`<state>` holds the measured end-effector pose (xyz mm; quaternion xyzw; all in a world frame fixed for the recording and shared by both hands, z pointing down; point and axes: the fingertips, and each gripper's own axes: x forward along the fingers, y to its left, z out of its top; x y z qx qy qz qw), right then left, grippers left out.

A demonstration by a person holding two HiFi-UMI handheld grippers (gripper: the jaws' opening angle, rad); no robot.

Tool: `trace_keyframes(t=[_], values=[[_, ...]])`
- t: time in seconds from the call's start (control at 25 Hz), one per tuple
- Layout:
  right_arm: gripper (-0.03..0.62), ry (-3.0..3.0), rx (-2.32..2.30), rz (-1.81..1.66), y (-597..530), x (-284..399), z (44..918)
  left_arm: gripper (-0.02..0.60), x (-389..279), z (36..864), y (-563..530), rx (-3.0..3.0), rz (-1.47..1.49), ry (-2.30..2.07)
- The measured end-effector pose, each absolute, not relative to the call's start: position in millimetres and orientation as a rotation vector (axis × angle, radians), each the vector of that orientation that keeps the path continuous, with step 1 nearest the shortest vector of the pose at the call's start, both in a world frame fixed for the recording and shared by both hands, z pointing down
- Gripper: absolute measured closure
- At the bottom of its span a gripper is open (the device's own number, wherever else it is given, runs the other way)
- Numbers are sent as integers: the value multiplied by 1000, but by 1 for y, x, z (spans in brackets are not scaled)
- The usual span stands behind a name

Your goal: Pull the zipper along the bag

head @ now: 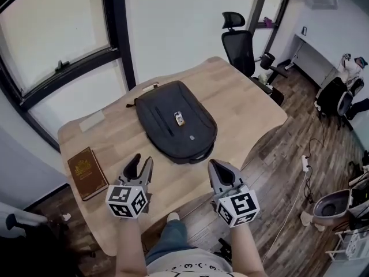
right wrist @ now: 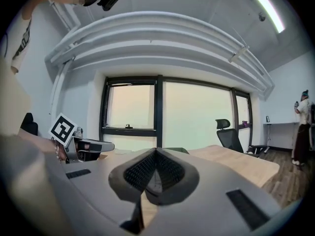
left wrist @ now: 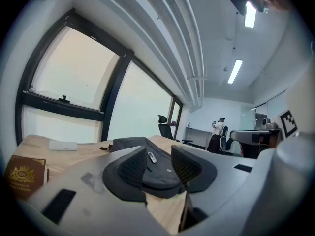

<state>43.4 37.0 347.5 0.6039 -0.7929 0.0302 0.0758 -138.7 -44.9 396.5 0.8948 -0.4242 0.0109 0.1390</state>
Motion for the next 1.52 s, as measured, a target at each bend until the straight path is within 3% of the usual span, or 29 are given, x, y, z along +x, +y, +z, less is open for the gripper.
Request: trace_keyframes(t=[0.56, 1.52], values=[[542, -2242, 1691, 275, -75, 29, 424, 445, -163, 475, -152, 2536, 271, -1186], [543, -2076, 1354, 551, -171, 53, 533, 444, -118, 622, -229, 2563, 973, -872]])
